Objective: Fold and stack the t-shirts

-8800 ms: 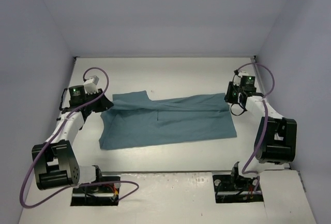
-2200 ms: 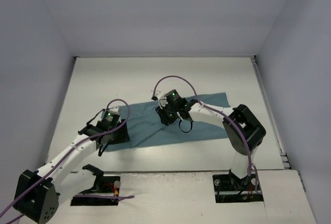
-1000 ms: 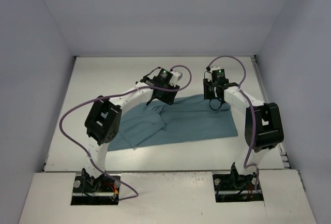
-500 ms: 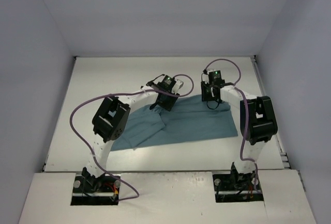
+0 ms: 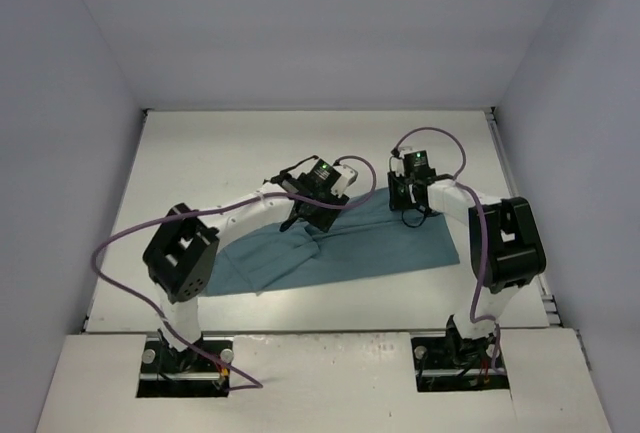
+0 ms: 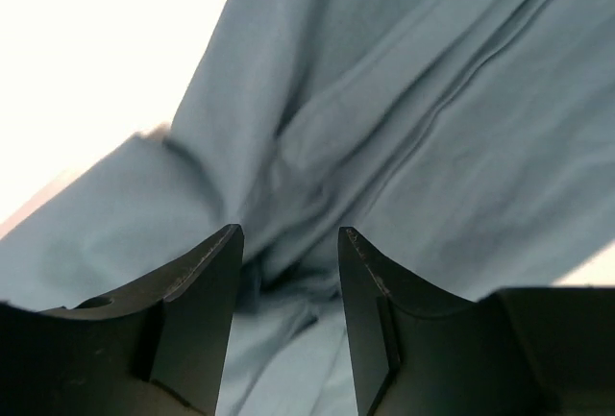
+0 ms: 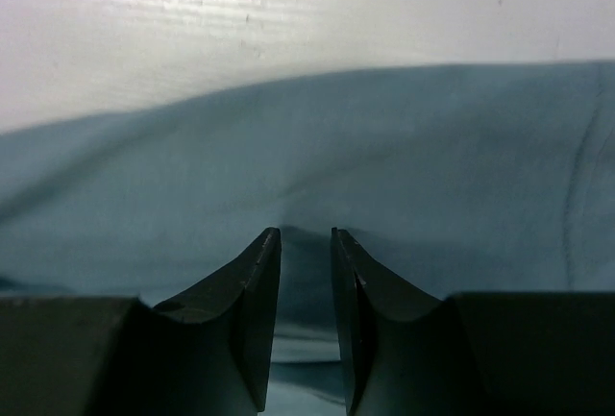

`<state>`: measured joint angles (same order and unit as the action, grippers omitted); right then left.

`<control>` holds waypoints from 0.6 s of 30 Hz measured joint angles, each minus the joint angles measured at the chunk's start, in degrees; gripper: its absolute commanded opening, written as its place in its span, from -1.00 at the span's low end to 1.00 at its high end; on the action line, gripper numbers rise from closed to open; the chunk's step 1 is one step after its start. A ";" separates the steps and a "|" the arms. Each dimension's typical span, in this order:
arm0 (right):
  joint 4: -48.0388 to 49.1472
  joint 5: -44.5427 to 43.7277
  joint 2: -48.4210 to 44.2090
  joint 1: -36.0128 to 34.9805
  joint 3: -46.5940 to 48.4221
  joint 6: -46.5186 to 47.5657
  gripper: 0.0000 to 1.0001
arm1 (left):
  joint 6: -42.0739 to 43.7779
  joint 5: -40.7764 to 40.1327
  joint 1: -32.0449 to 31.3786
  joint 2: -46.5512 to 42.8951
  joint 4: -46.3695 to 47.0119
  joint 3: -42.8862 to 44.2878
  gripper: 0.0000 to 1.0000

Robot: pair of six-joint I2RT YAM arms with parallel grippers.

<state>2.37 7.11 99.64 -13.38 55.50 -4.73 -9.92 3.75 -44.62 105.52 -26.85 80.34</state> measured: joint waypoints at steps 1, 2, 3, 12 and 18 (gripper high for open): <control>-0.03 0.00 -0.90 -0.15 -0.91 -0.01 -0.50 | 0.19 -0.96 0.04 -1.60 -0.37 0.00 -0.10; -0.09 0.00 -1.98 -0.20 -1.89 -0.03 -0.50 | 0.34 -1.92 0.16 -3.22 -0.58 0.00 -0.06; -0.25 -0.03 -3.01 -0.23 -2.69 -0.05 -0.50 | 0.52 -2.90 0.33 -4.72 -0.82 0.04 -0.01; -0.70 -1.72 -6.01 -0.15 -1.84 0.23 -0.51 | -0.61 -10.04 6.28 -7.34 -4.49 -1.08 0.02; -0.50 -2.46 -3.70 0.70 3.53 0.60 -0.51 | -3.19 -10.60 17.16 -6.36 -6.06 -7.64 0.01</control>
<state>1.87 4.66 95.94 -12.68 59.03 -4.14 -13.11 -6.85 -27.46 99.16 -32.91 72.70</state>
